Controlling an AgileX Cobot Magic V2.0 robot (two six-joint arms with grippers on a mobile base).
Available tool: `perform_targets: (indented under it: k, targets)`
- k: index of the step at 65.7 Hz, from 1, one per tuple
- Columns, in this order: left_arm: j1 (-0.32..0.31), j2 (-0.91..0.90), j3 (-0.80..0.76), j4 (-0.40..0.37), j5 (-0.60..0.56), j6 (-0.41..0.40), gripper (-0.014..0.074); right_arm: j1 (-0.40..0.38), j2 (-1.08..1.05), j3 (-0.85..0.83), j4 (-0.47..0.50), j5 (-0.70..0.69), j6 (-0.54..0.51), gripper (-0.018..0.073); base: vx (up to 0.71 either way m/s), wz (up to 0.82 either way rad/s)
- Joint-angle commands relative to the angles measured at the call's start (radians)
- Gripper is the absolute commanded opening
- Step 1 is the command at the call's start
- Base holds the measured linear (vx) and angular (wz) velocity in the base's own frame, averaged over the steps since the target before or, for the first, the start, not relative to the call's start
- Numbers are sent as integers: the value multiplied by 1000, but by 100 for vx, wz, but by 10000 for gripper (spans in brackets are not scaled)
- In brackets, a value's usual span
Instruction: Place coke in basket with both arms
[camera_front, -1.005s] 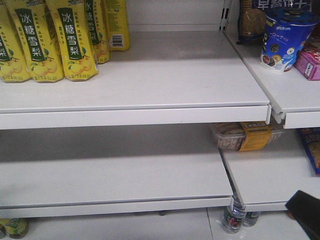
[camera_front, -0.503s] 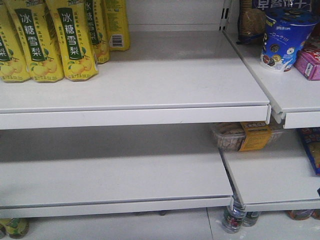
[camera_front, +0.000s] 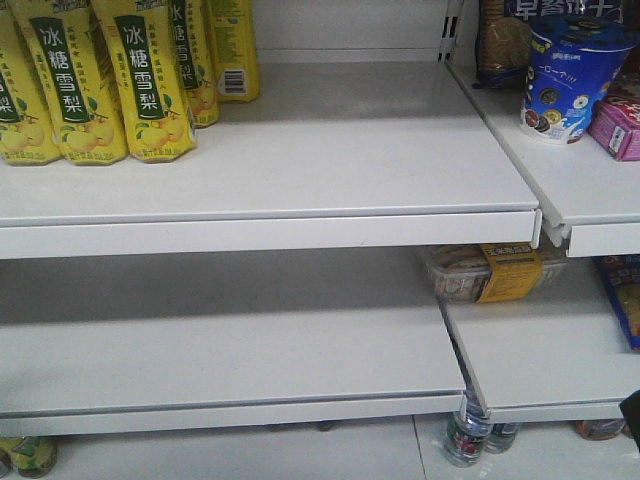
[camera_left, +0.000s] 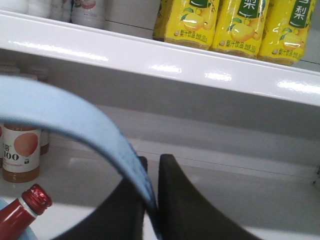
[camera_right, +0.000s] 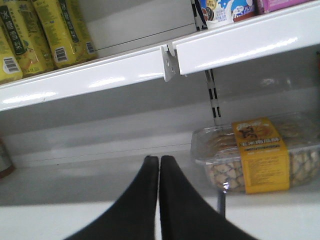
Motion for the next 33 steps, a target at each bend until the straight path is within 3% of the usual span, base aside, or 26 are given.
perform_targets:
  k: [1, 19, 33]
  targets:
    - [2, -21, -29, 46, -155, 42, -6, -65, -8, 9, -4, -62, -70, -5, 0, 0]
    - [2, -21, -29, 46, -152, 42, -6, -284, -66, 9, -14, -92, -85, -5, 0, 0]
    - [2, -21, -29, 46, -152, 42, -6, -305, -66, 9, -12, -160, -83, -5, 0, 0]
